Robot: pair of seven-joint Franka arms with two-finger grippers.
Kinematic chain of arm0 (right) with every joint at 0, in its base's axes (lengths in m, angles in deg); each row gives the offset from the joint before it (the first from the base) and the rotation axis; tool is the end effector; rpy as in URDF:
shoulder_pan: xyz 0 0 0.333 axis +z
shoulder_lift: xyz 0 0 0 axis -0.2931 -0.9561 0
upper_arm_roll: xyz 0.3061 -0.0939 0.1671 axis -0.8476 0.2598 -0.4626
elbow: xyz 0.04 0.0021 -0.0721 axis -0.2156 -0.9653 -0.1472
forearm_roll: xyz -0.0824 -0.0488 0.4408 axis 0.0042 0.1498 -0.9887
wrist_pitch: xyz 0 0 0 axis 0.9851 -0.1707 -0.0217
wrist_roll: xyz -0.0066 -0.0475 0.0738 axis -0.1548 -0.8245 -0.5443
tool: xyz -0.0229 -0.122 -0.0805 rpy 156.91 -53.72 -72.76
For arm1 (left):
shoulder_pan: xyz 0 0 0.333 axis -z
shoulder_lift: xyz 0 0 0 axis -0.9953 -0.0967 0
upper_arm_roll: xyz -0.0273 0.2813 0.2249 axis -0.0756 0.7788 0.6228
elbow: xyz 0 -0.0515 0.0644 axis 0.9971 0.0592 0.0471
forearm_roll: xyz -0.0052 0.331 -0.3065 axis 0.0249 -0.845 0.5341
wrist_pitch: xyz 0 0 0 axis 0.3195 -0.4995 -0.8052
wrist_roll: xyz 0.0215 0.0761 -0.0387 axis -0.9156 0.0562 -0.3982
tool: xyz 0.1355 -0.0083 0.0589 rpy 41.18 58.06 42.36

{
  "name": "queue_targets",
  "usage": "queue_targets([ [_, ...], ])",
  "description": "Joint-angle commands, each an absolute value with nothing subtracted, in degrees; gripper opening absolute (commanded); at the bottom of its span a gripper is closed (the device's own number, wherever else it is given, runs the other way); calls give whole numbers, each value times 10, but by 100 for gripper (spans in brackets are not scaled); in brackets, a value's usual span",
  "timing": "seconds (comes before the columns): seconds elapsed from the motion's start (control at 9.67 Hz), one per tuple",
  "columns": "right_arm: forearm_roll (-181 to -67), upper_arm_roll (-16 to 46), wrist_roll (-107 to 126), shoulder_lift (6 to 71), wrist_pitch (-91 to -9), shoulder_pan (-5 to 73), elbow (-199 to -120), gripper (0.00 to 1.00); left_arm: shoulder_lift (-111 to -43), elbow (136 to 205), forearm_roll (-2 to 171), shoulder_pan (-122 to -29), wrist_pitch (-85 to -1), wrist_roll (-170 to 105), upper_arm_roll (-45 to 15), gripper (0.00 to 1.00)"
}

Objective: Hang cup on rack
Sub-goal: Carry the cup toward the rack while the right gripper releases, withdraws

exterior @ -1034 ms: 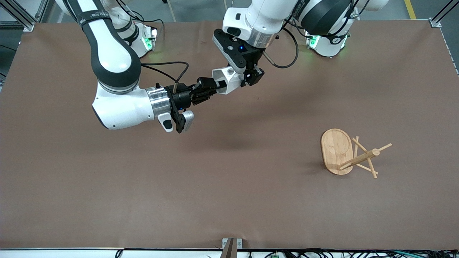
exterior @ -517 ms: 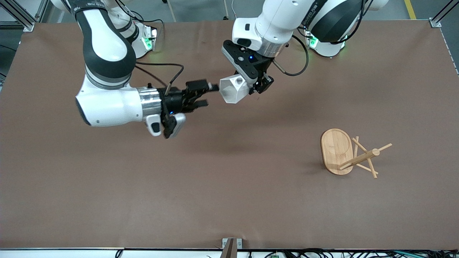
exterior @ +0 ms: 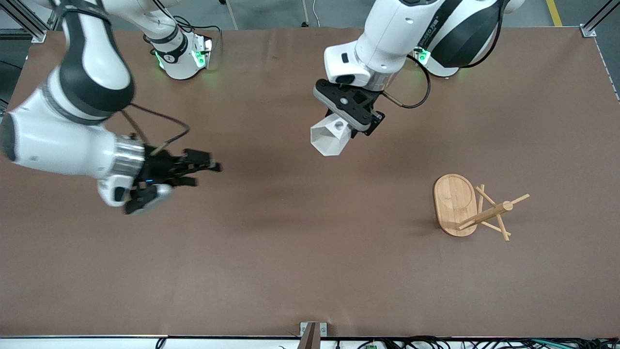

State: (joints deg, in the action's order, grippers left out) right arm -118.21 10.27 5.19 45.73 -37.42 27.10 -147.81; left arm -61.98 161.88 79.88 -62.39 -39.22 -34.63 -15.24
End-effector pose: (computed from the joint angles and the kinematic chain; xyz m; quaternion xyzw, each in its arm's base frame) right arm 0.7025 0.1811 0.4948 -0.9618 -0.0962 0.0090 0.2562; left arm 0.5442 -0.4582 0.5449 0.9482 -0.2934 0.0698 0.1002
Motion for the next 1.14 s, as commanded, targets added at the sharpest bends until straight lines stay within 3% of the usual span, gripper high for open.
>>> queue_targets([
  [0.0, -1116, 96, 63, 506, -368, 214, -1498, 100, -624, 1648, 788, -661, -396, -321, -157, 0],
  [0.21, -1024, 103, 65, 546, -364, 190, -1495, 100, -623, 1655, 789, -684, -390, -319, -157, 0],
  [0.62, -901, 108, 64, 588, -265, 149, -1446, 100, -617, 1657, 788, -718, -388, -305, -155, 0],
  [1.03, -886, 150, 121, 654, -198, 158, -1466, 100, -602, 1651, 784, -757, -341, -284, -155, 0],
])
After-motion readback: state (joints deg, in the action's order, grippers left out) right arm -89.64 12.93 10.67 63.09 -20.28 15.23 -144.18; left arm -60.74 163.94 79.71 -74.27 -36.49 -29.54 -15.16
